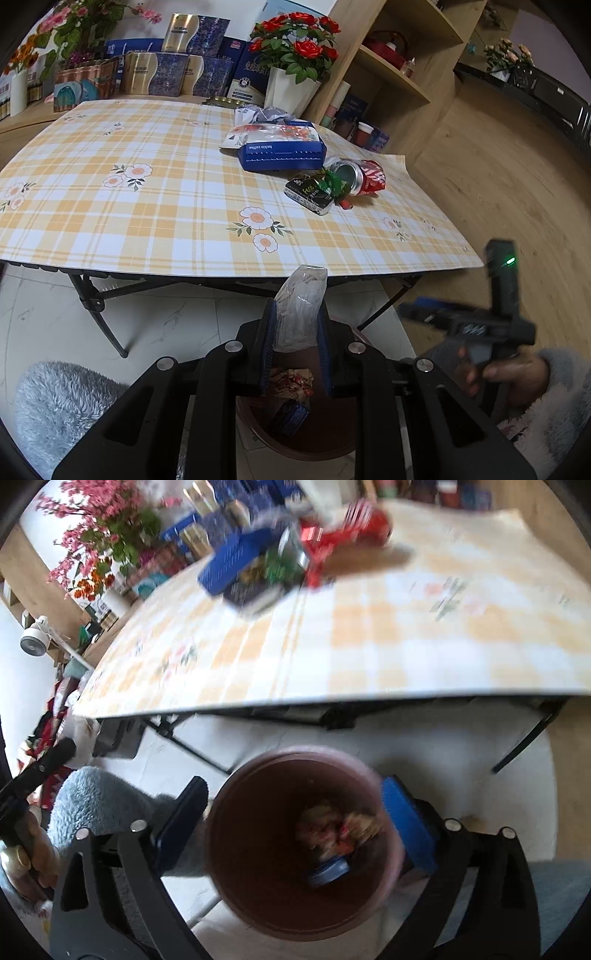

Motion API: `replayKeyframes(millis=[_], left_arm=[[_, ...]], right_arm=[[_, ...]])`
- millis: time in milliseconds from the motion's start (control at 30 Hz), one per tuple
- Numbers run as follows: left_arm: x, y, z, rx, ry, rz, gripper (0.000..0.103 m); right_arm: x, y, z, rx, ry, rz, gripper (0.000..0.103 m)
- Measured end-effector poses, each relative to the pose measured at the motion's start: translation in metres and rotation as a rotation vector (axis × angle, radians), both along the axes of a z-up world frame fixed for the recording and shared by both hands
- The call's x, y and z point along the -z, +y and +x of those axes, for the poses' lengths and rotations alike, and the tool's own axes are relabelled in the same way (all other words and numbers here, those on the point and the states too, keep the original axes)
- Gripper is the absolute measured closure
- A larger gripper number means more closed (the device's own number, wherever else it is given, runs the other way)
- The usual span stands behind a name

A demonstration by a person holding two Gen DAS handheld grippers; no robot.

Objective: Collect trash
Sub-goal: 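Carry the crumpled snack bags to the brown bin and release them with the right tool, then lower the clear plastic wrapper into the brown bin and open the left tool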

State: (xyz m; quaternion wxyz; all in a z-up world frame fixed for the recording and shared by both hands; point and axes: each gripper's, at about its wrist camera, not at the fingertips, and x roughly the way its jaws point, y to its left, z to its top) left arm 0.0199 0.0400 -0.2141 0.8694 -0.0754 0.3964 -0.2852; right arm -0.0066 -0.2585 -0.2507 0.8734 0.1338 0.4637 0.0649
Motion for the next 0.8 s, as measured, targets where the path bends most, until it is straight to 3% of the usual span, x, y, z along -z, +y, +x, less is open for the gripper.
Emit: replayKeyframes(millis=[233,333,567,667,733,800], left_arm=[[-0.001,-0.025,-0.003,0.094,-0.009,0.065,0.082],[-0.003,-0.042,-0.003,0.154,-0.022,0.081,0.082],[0.008,-0.079,0.000,0.226,-0.050,0.118,0.082],[0.029,-0.090,-0.003,0.251,-0.048,0.164,0.081],[0.046,-0.098,-0.002,0.266,0.005,0.201,0.081],[0.048,-0.101,0.001,0.273,0.014,0.198,0.081]], right_arm=[[-0.039,-0.037,-0.033,0.048,-0.205,-0.154,0.006],[-0.041,-0.055,-0.040,0.106,-0.246,-0.111,0.006],[-0.020,-0.084,-0.043,0.202,-0.197,0.046,0.006],[-0.013,-0.089,-0.042,0.238,-0.173,0.064,0.006],[-0.012,-0.088,-0.045,0.244,-0.176,0.062,0.006],[-0.015,-0.084,-0.047,0.229,-0.189,0.055,0.006]])
